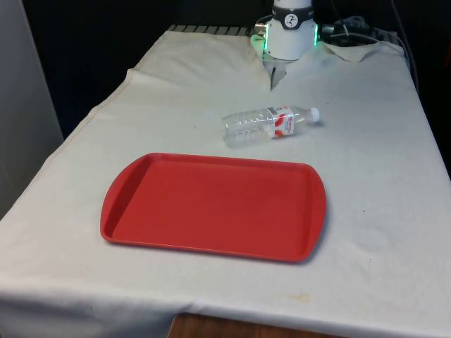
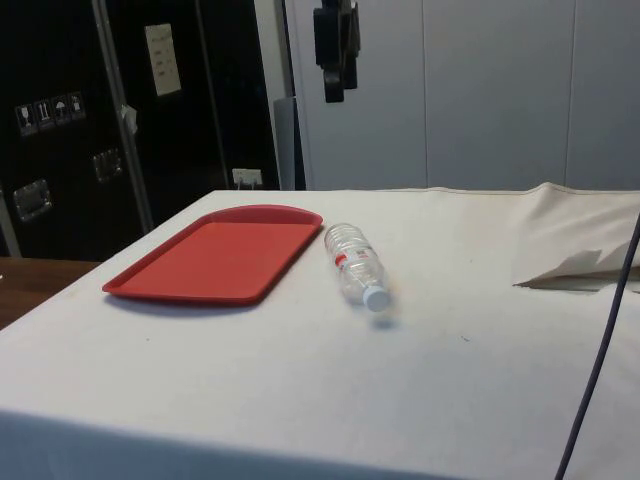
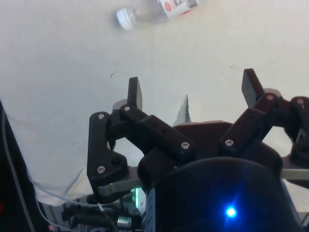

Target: Place the bottle upright on the tray.

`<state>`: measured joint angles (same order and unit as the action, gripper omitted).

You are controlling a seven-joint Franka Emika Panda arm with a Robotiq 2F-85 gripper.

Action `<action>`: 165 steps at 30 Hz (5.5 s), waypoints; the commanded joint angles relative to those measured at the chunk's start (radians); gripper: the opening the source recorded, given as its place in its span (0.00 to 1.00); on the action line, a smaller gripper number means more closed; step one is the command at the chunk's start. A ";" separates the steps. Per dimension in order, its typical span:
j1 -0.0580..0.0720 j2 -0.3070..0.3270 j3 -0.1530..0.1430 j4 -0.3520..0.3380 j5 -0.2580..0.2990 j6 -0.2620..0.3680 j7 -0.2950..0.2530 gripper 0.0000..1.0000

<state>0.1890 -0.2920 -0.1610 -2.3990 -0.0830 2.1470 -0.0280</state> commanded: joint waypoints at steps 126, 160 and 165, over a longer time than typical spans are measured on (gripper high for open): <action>0.000 0.251 -0.015 -0.202 0.037 0.448 -0.013 1.00; -0.001 0.266 -0.015 -0.205 0.022 0.466 -0.028 1.00; 0.000 0.269 -0.014 -0.205 0.022 0.469 -0.040 1.00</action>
<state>0.1880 -0.0260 -0.1760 -2.6020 -0.0630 2.6030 -0.0660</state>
